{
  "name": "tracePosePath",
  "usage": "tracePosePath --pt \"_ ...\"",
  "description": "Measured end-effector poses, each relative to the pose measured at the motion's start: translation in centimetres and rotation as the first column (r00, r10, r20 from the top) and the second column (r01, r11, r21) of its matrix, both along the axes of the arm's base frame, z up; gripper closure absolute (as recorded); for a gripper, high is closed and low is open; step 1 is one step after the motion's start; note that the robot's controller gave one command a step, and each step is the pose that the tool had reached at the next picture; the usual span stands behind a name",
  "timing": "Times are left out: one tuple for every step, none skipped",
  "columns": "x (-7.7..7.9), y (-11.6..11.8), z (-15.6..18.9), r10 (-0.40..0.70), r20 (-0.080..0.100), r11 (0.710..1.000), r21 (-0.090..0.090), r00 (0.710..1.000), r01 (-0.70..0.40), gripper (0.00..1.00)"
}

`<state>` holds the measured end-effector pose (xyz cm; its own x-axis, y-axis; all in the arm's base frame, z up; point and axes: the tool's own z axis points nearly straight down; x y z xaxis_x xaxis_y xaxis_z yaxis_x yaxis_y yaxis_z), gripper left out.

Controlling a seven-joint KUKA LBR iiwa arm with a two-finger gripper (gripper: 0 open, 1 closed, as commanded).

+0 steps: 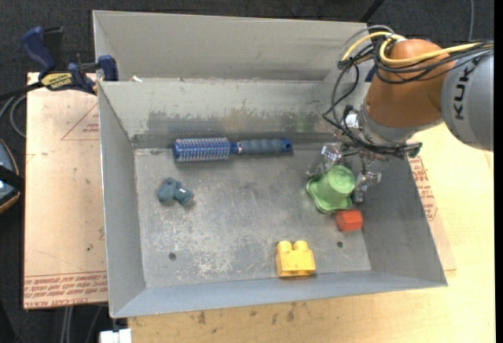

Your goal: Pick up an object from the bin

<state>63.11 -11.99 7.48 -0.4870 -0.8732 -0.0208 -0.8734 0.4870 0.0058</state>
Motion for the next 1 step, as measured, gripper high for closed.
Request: tracePosePath --pt "0.05 -0.06 0.11 -0.004 0.001 1.000 0.002 1.000 0.004 1.00"
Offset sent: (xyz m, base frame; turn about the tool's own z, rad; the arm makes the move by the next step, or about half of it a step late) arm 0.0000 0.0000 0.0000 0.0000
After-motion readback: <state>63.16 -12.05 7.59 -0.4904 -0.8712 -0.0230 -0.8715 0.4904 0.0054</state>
